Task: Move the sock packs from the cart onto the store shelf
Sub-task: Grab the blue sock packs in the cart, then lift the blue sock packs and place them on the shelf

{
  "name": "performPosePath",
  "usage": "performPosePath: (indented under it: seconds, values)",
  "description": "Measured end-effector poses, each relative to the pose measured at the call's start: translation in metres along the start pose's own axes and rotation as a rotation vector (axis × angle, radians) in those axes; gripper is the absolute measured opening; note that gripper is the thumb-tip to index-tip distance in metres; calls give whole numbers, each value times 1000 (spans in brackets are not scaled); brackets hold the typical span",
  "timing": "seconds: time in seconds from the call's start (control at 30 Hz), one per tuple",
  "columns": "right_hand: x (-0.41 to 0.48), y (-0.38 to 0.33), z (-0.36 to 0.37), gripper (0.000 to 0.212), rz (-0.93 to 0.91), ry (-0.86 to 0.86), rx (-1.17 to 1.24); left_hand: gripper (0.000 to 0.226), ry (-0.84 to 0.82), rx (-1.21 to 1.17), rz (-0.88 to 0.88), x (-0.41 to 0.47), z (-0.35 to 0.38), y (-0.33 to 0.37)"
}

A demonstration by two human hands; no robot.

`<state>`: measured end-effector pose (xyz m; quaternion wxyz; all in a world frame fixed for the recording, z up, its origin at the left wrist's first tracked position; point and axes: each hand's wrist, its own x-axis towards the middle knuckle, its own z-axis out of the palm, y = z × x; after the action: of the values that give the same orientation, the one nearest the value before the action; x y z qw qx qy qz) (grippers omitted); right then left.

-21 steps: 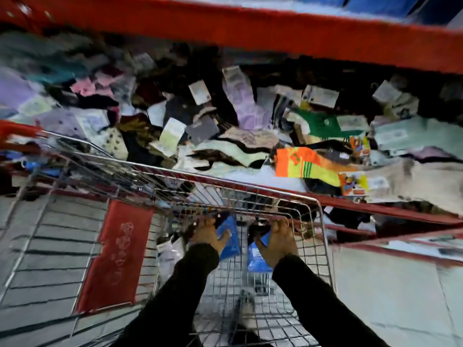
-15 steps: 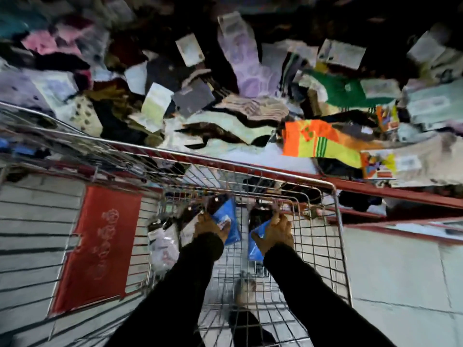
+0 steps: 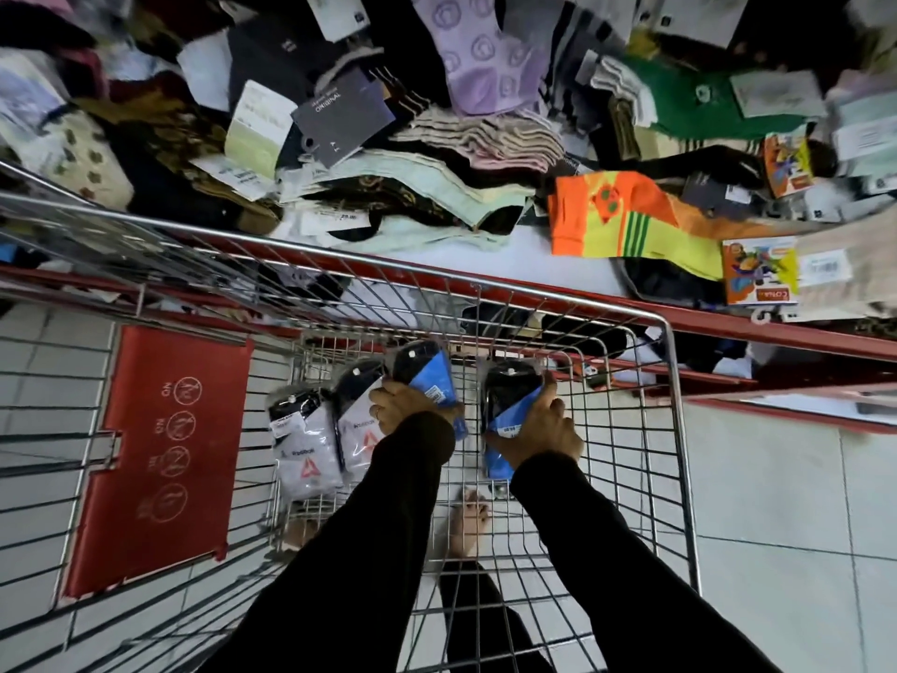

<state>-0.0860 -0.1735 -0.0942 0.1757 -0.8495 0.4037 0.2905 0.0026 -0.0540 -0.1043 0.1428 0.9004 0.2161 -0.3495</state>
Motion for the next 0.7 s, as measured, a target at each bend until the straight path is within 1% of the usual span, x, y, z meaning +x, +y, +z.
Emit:
performPosePath:
  seconds: [0.07, 0.13, 0.27, 0.37, 0.47, 0.57, 0.63, 0.7]
  values:
    - [1, 0, 2, 134, 9, 24, -14, 121, -31, 49, 9, 0, 0, 0]
    - [3, 3, 4, 128, 6, 45, -17, 126, -24, 86, 37, -1, 2, -1]
    - [9, 12, 4, 119, -22, 55, -22, 130, 3, 38, 74, -6, 9, 0]
    - [12, 20, 1, 116, -44, 56, -16, 136, -54, 28, 114, -7, 9, -1]
    - [6, 26, -4, 117, -27, 91, 0, 134, -53, 5, 126, -13, 2, -6]
    - [-12, 31, -16, 116, -13, 131, 41, 128, -46, -77, 130, -30, -10, -14]
    - [-29, 34, -29, 117, -14, 159, 79, 127, -58, -130, 155, -47, -21, -18]
    - [-51, 37, -46, 114, -33, 213, 120, 130, -60, -168, 188, -68, -37, -23]
